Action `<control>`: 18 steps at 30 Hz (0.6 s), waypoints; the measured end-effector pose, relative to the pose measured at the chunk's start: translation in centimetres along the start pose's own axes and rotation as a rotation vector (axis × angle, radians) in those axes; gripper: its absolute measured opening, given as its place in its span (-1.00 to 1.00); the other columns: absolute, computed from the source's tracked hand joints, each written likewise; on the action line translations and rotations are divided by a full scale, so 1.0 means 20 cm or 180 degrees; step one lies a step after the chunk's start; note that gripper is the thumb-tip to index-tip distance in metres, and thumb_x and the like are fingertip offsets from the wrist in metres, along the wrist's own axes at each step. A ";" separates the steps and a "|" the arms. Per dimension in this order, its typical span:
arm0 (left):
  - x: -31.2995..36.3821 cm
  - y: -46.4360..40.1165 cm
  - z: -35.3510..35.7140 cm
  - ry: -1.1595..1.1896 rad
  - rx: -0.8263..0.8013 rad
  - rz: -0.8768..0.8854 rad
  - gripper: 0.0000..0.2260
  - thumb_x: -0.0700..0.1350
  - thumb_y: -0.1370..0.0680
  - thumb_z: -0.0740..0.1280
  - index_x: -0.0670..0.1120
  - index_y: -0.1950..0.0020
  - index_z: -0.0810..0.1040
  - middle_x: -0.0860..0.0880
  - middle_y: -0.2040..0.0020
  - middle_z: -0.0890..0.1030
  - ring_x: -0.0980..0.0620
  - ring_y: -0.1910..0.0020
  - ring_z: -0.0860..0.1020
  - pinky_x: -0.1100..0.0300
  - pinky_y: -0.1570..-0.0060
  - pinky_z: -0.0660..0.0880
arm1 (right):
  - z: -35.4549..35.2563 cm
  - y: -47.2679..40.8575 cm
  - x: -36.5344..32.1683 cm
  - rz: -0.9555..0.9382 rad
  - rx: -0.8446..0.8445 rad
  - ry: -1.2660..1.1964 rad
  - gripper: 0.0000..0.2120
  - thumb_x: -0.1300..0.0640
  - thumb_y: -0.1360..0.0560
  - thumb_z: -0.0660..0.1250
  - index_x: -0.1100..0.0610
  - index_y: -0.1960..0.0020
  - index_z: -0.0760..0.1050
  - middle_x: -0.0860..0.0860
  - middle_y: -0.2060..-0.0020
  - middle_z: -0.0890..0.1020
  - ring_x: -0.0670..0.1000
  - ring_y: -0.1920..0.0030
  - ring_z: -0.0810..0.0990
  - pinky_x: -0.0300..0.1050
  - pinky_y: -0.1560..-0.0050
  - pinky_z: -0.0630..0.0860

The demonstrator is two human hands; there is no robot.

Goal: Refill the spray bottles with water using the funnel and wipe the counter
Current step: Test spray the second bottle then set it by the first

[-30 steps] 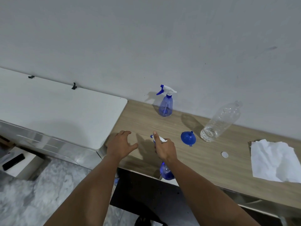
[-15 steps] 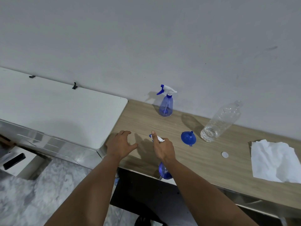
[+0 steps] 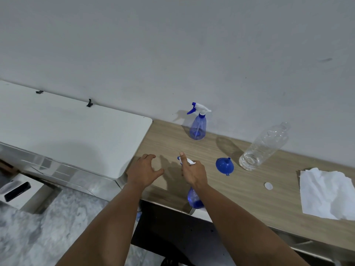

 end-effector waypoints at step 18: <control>0.23 -0.71 -0.05 0.2307 -0.0799 0.0517 -0.75 -0.36 -0.48 0.32 -0.06 0.30 0.60 -0.03 0.34 0.62 0.22 0.39 0.53 0.31 0.42 0.43 | -0.07 -0.55 -0.86 -0.1585 -0.0426 0.0127 -0.86 0.06 -0.53 0.54 0.14 0.07 0.71 0.07 0.24 0.71 -0.02 0.24 0.60 -0.08 0.16 0.49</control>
Point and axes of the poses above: each hand's wrist, its own y-axis away from the middle knuckle, its own z-axis out of the palm, x = y × z, the point moved 2 cm from there along -y, towards the middle knuckle
